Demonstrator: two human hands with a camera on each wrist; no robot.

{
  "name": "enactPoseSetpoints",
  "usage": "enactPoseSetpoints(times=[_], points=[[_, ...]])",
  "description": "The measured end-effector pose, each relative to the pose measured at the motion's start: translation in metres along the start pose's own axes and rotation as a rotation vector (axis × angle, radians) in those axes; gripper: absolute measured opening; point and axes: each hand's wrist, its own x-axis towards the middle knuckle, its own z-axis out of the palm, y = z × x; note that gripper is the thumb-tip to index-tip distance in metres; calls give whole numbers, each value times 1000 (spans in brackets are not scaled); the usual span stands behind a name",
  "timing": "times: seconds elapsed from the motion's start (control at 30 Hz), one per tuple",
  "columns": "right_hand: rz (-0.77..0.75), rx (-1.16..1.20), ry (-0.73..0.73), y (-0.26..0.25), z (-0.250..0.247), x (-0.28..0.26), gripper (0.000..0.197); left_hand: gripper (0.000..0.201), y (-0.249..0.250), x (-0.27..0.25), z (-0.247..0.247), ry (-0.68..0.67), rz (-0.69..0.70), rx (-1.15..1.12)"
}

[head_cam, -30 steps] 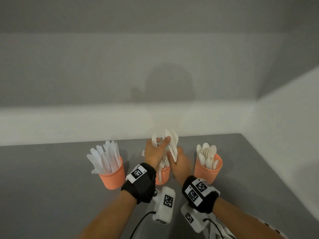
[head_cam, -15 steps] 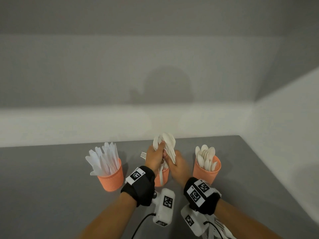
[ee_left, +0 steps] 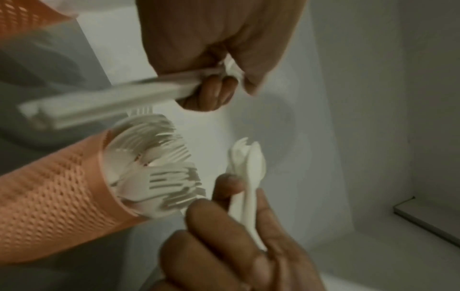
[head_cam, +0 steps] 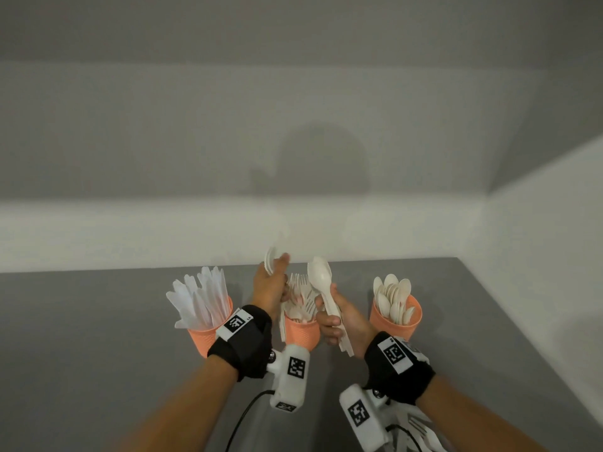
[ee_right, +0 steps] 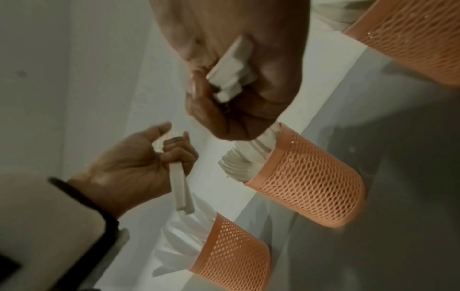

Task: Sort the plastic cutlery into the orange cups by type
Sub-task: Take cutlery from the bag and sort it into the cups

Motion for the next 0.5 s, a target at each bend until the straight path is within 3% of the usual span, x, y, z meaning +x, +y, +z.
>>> enactPoseSetpoints(times=[0.1,0.17,0.3,0.4,0.5], points=[[3,-43,-78,0,7,-2,63,24,-6,-6,1,-195,-4,121],[25,-77,-101,1,15,-4,63,23,-9,-10,5,-245,-30,136],[-1,-247,26,5,19,-7,54,8,-14,-9,15,-101,48,277],[-135,-416,142,3,14,-4,44,19,-18,-8,20,-31,103,334],[-161,-466,211,1,11,-3,36,19,-23,-10,22,-7,141,345]])
